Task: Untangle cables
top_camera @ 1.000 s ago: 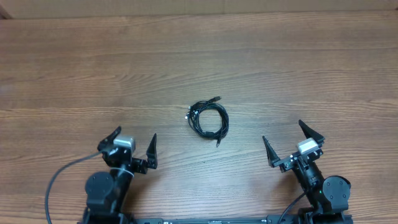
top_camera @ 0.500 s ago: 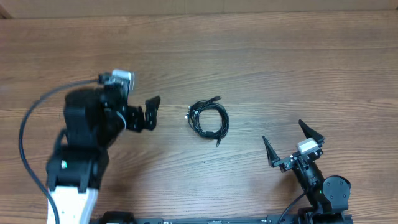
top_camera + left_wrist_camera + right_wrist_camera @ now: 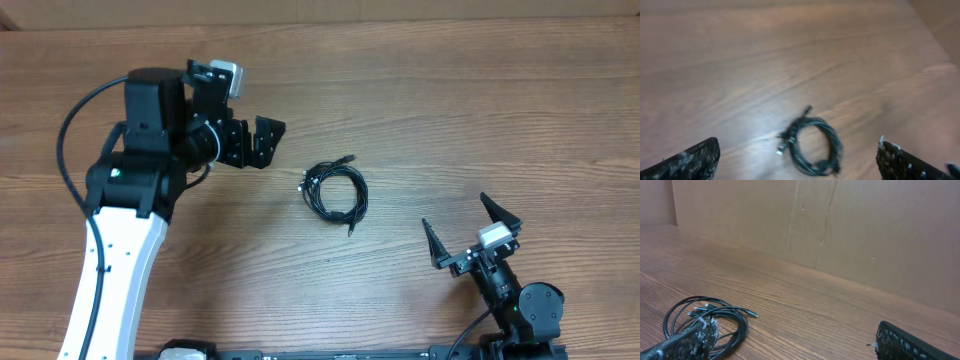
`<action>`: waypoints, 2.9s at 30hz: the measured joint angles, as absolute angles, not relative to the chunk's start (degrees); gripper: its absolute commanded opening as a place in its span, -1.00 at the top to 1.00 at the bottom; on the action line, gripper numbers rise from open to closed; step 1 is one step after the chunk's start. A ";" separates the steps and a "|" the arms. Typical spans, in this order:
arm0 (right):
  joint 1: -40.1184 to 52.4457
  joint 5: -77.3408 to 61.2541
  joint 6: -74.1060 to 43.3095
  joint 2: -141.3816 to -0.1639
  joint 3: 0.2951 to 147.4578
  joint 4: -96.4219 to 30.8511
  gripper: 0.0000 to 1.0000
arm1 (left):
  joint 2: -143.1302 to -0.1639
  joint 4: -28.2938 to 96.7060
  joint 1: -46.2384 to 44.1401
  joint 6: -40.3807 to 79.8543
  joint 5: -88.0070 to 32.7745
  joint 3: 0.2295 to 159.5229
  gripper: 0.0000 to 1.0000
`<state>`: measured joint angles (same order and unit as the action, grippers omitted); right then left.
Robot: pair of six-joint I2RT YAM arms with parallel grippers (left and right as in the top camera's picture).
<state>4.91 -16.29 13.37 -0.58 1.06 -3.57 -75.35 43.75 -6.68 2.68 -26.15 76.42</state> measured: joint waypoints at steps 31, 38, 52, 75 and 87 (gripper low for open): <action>4.91 -25.56 -11.40 -3.92 7.97 -16.88 -1.00 | -98.70 64.69 -21.02 22.61 -13.52 97.47 -0.77; 4.91 -26.48 -13.13 -20.12 31.38 -33.19 -1.00 | -102.00 68.60 -21.41 25.39 -10.66 97.51 -0.64; 4.91 -26.79 -12.62 -43.53 54.33 -51.53 -1.00 | -115.07 68.86 -26.30 30.63 -6.22 97.51 -0.24; 4.91 -26.81 -13.41 -44.36 54.33 -51.64 -0.91 | -124.09 64.16 -27.97 21.80 -6.35 97.51 0.92; 4.91 -30.83 -16.47 -59.42 54.33 -48.58 -0.42 | -105.01 62.61 -27.66 6.00 -27.83 97.86 0.92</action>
